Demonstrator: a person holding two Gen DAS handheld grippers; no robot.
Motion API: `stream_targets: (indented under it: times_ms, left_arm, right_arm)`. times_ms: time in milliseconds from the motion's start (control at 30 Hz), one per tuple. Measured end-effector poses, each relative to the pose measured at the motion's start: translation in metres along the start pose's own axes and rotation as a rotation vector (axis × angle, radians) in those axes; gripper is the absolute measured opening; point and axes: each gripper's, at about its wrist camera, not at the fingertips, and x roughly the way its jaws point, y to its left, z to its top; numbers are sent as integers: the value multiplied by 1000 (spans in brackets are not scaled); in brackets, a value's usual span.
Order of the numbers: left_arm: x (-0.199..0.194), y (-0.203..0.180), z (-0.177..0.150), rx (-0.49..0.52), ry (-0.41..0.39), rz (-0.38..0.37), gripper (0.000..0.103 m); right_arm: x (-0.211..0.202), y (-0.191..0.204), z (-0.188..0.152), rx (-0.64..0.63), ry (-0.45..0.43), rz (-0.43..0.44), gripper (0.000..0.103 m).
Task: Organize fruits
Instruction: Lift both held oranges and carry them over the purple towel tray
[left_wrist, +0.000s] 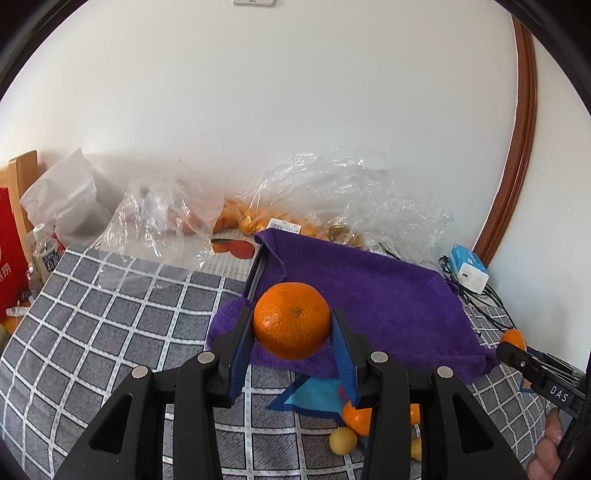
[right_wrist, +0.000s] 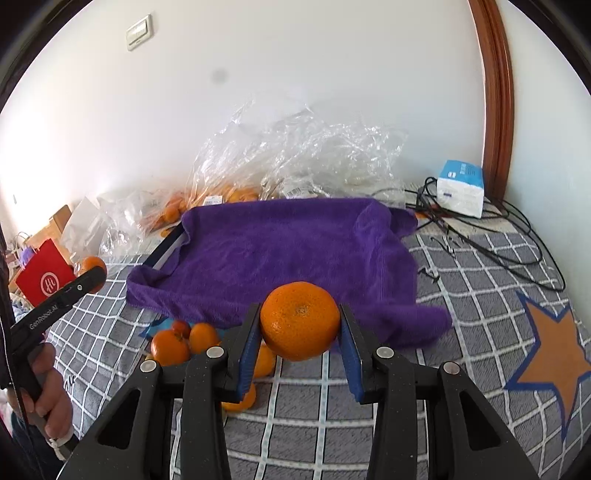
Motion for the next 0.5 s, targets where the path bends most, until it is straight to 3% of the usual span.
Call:
stream_targets:
  times_ms: [233,400,500]
  left_arm:
    - [23,-13,31,18,-3,2,39]
    - [52,-23,39,32,14,-7,39]
    - [70,-27,39,36,33,-7,39]
  right_arm:
    - [18,-5,34,-6,-25,-8,40]
    - [38,-4,50,-18,-48,-53,40]
    - [54,-6,59,-11,-32,-35,40]
